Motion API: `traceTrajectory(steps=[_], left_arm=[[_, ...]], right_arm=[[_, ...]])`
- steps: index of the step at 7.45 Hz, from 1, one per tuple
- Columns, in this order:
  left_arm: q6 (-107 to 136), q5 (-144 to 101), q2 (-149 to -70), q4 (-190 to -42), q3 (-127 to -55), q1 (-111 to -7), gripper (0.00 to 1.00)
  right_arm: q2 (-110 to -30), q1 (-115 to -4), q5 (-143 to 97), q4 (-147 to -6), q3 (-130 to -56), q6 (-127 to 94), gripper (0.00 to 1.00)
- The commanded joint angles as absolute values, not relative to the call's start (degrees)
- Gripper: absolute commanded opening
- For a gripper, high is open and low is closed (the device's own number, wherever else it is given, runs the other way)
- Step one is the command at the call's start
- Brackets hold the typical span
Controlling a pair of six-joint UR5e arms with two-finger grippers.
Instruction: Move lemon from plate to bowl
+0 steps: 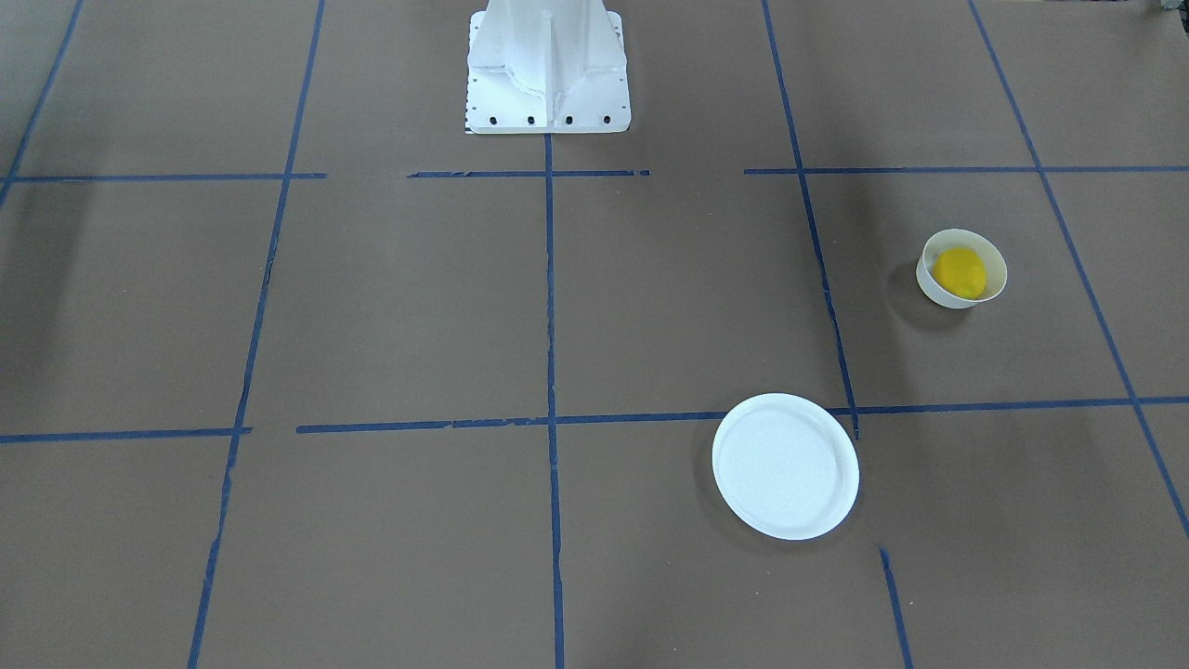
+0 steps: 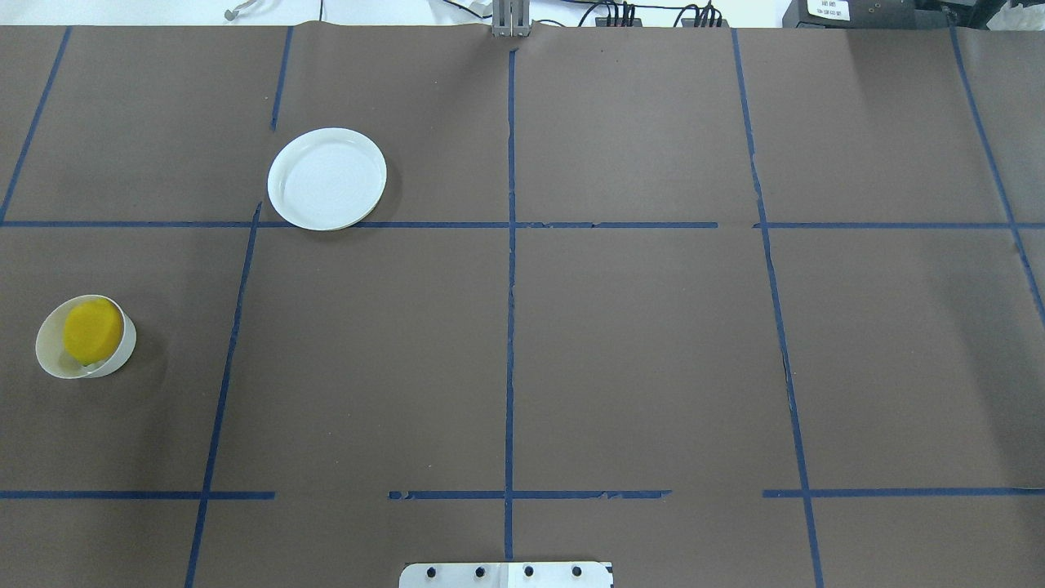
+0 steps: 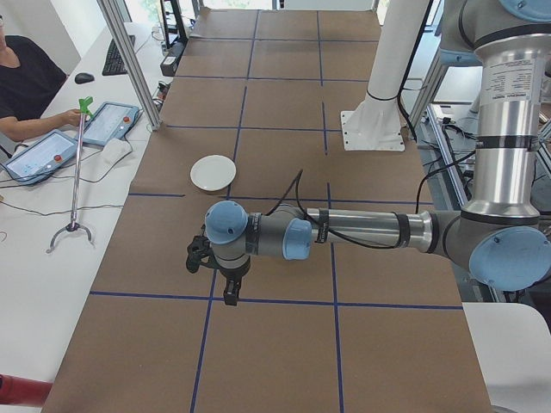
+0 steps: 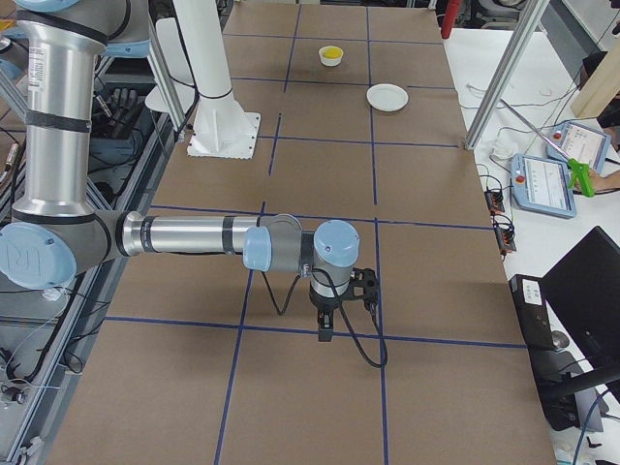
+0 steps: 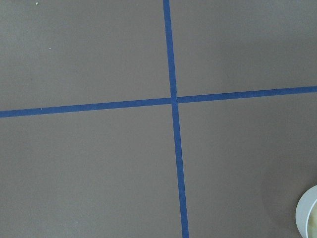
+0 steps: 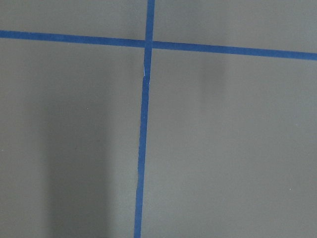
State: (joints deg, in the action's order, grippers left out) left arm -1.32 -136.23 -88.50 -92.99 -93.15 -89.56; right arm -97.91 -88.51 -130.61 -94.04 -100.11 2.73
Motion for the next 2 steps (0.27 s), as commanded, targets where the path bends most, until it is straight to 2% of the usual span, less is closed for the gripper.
traceTrajectory(steps=[1, 2], left_arm=[[-1.3, -136.1, -88.7, -93.0, -93.2, -89.6, 1.0], [-1.3, -136.1, -88.8, -93.0, -93.2, -89.6, 1.0]], right_arm=[[-97.9, -88.5, -130.6, -94.0, -100.1, 2.7, 1.0], [-97.9, -88.5, -130.6, -94.0, -100.1, 2.7, 1.0]])
